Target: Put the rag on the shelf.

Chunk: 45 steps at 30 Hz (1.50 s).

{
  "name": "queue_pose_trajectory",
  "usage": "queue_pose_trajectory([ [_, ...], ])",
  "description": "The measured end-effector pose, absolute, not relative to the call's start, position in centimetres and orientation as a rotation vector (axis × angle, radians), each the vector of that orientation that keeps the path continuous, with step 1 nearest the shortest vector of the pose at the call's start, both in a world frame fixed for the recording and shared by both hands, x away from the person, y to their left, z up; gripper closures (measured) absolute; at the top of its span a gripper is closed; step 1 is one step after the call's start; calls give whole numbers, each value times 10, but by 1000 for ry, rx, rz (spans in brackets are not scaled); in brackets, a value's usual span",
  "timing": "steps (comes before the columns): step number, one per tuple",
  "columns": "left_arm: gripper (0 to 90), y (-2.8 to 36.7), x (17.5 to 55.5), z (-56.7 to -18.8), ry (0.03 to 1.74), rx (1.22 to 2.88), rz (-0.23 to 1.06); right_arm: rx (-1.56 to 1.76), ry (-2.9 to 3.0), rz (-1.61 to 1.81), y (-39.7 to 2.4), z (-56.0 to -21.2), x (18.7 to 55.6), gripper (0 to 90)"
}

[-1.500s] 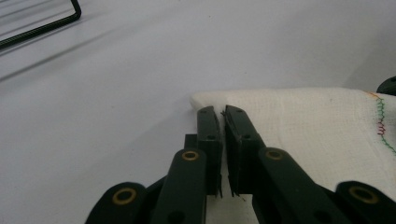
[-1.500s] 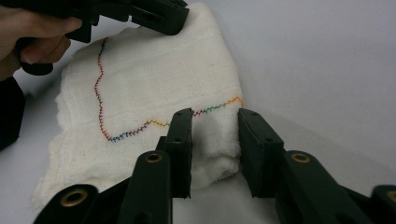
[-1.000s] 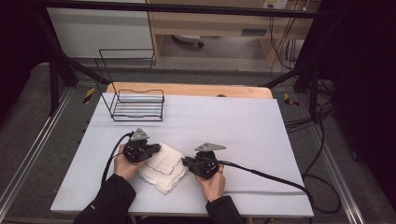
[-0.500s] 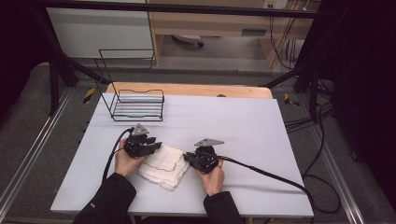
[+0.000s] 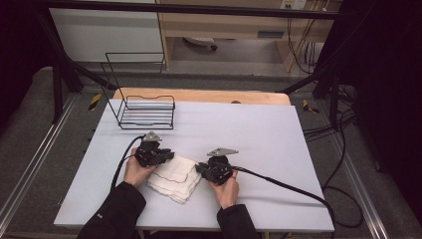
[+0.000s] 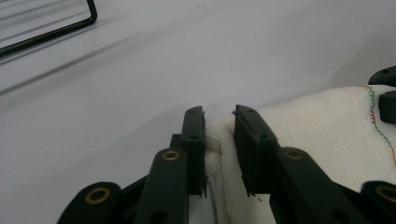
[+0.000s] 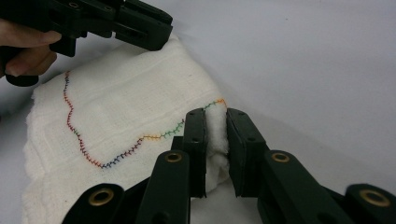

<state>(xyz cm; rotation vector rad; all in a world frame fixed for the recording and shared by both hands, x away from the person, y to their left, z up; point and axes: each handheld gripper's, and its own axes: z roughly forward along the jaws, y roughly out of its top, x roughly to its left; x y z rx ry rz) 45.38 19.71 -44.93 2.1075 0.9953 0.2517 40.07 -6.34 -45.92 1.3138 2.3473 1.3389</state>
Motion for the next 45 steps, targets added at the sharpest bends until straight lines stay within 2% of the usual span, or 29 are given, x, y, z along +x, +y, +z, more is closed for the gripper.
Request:
queue_pose_trajectory([
  [4,812,193,452,-447,981,2131,271,1320,2352,1343,-64,-459,402,796],
  [8,837,195,448,-442,959,2115,293,1288,2339,1355,-64,-456,399,814],
  [20,849,211,423,-402,879,1965,395,1175,2277,1473,-69,-421,393,828],
  [45,852,233,392,-365,810,1722,587,838,2054,1597,-57,-377,385,831],
])
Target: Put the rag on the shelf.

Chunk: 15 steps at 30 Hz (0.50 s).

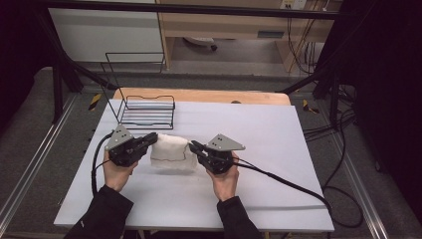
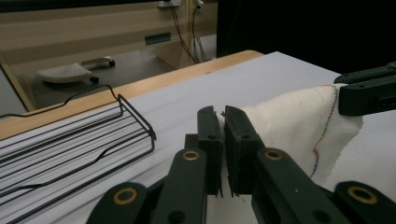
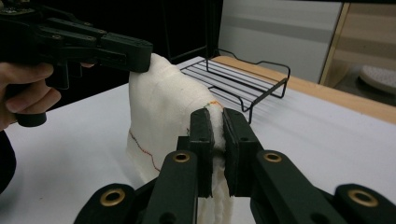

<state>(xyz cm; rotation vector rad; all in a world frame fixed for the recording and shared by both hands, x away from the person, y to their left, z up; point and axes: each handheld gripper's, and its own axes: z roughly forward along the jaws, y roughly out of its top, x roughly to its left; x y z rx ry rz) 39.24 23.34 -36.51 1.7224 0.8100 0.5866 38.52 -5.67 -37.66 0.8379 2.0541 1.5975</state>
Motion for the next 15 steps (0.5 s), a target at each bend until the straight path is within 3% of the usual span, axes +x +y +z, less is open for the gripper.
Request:
queue_pose_trajectory([
  [15,852,245,387,-355,783,1619,668,759,1957,1647,-45,-364,387,831],
])
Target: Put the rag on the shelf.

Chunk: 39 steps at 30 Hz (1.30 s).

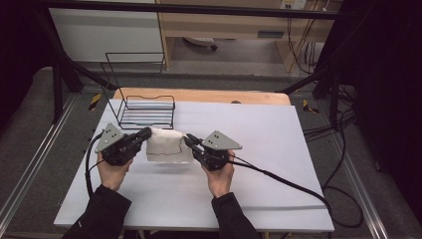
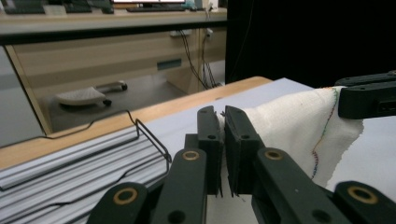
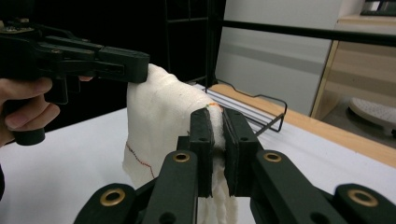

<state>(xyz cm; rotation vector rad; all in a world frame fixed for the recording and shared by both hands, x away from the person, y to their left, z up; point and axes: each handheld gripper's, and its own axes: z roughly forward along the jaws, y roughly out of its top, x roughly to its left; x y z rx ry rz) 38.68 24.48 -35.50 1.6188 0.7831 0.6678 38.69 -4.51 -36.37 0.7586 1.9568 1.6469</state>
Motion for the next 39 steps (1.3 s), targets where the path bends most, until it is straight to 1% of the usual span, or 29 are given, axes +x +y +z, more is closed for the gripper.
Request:
queue_pose_trajectory([
  [7,852,250,386,-345,779,1564,707,716,1920,1655,-39,-354,389,832],
  [15,853,255,386,-337,767,1524,719,699,1885,1675,-33,-343,394,832],
  [28,854,263,382,-329,738,1420,762,623,1796,1723,-24,-334,392,832],
  [39,854,271,388,-315,743,1367,796,580,1745,1744,-13,-320,399,832],
])
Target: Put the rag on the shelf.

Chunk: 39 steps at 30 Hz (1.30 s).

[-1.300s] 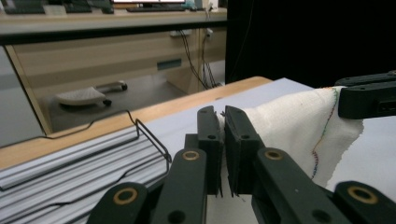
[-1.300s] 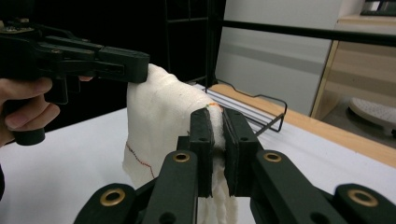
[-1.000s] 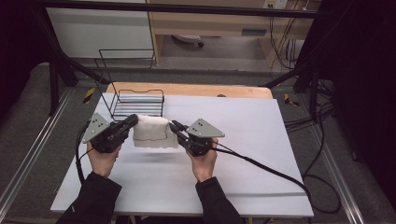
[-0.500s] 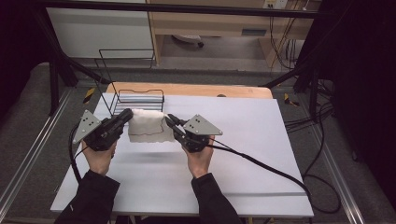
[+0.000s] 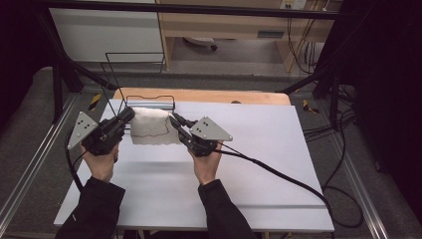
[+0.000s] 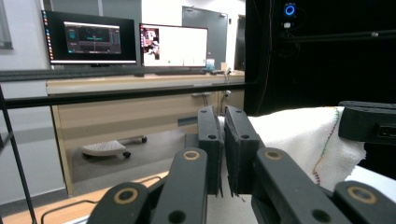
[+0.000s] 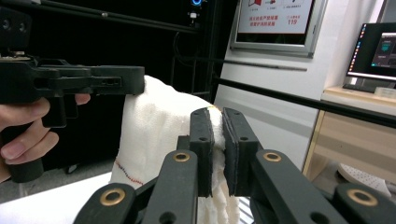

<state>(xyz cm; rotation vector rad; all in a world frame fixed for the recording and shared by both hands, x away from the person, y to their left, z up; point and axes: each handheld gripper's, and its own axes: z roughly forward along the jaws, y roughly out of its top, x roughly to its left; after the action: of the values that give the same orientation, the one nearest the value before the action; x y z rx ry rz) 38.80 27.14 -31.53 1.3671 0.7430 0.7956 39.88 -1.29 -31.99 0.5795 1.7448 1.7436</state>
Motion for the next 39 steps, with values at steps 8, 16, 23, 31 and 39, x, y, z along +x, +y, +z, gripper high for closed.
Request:
queue_pose_trajectory([
  [8,854,279,396,-300,742,1330,824,548,1728,1734,-3,-303,412,832],
  [16,854,285,404,-282,744,1297,859,532,1713,1731,5,-284,424,832],
  [23,854,289,414,-266,747,1279,875,532,1711,1742,12,-268,433,832],
  [31,854,298,423,-248,759,1249,881,515,1705,1748,22,-248,443,832],
  [39,855,305,431,-227,765,1230,899,503,1691,1749,33,-228,451,832],
])
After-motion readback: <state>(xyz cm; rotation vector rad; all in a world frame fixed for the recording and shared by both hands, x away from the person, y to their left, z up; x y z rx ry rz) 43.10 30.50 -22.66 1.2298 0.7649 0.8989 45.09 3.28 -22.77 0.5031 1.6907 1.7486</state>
